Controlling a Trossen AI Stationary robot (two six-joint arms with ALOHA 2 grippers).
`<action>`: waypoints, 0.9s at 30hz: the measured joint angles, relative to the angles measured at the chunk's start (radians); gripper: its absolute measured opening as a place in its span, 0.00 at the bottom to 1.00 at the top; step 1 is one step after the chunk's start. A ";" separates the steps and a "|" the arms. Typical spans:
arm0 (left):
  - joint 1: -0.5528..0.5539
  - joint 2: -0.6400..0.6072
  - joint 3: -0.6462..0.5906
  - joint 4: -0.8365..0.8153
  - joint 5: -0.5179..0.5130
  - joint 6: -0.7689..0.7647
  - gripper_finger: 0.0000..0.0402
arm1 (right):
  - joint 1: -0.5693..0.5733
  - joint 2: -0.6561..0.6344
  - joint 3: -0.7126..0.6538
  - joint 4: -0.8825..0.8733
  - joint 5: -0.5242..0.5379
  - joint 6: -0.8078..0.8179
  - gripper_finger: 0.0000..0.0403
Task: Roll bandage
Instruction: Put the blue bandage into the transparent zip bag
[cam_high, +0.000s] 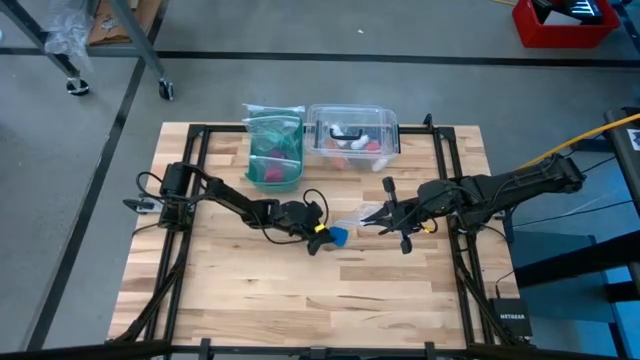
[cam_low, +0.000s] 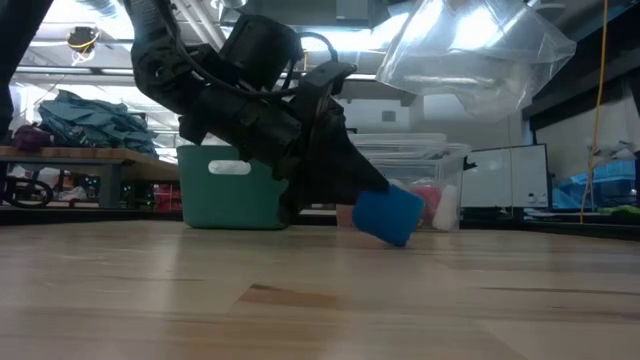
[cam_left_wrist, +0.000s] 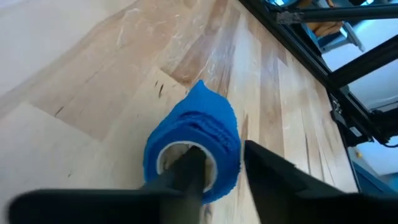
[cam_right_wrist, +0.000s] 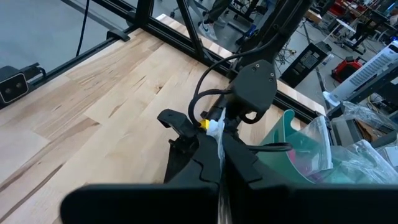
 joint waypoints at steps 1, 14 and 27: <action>0.000 0.000 0.000 0.000 0.000 0.000 0.19 | 0.000 0.000 0.000 0.000 0.000 0.000 0.00; -0.021 0.000 0.000 0.086 0.047 -0.028 0.02 | 0.000 0.000 0.000 -0.010 0.013 -0.002 0.00; -0.086 -0.001 0.000 0.596 0.060 -0.024 0.01 | 0.000 0.000 0.000 -0.046 0.026 -0.030 0.00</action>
